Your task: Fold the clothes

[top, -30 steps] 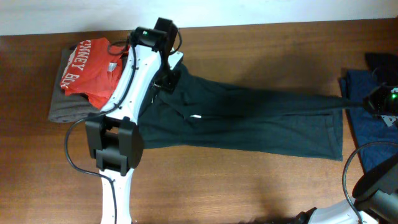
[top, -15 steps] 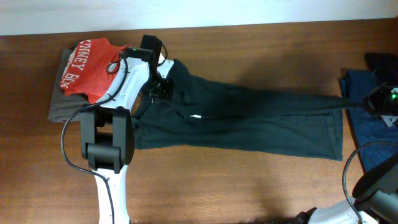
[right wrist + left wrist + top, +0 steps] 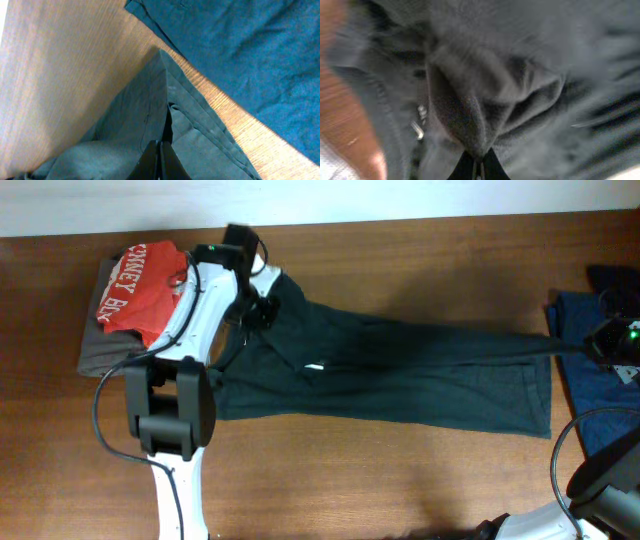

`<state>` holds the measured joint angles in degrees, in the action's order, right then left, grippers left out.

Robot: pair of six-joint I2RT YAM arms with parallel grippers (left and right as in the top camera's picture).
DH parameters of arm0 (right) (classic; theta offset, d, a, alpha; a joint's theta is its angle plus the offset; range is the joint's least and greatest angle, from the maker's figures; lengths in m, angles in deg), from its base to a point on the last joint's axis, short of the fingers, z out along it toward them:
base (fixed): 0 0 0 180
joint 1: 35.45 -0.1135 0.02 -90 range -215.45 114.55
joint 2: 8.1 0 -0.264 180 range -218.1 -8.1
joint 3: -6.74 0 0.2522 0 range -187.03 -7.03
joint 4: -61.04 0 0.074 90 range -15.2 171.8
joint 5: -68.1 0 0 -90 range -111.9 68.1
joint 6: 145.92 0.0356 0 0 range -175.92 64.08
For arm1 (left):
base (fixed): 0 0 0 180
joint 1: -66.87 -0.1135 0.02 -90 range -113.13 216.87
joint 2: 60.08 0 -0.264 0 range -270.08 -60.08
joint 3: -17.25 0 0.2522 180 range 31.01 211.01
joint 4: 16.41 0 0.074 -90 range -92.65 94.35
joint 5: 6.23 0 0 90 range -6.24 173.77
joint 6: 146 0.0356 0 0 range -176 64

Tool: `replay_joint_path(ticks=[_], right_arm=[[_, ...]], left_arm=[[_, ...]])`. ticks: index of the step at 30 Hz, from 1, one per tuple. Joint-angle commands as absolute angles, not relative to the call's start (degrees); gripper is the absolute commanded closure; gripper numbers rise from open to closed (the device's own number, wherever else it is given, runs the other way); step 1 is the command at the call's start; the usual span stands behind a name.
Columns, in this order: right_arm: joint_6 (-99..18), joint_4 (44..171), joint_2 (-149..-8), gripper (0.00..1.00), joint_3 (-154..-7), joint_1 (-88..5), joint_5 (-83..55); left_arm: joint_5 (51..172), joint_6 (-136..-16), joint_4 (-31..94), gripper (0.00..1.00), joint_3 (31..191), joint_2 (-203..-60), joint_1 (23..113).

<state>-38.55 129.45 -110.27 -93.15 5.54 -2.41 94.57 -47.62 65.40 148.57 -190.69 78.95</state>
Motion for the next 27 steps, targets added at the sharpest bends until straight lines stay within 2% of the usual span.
replay_joint_path(ticks=[1, 27], right_arm=[[-39.1, 129.2, -109.5, 0.96, -93.8, 5.4, -3.1], [-39.1, 128.8, -109.5, 0.96, -93.8, 5.4, -3.1]], left_arm=[[95.8, -47.5, 67.9, 1.00, 153.9, -182.9, 79.1], [98.0, -53.0, 94.1, 0.99, 153.8, -180.0, 79.3]])
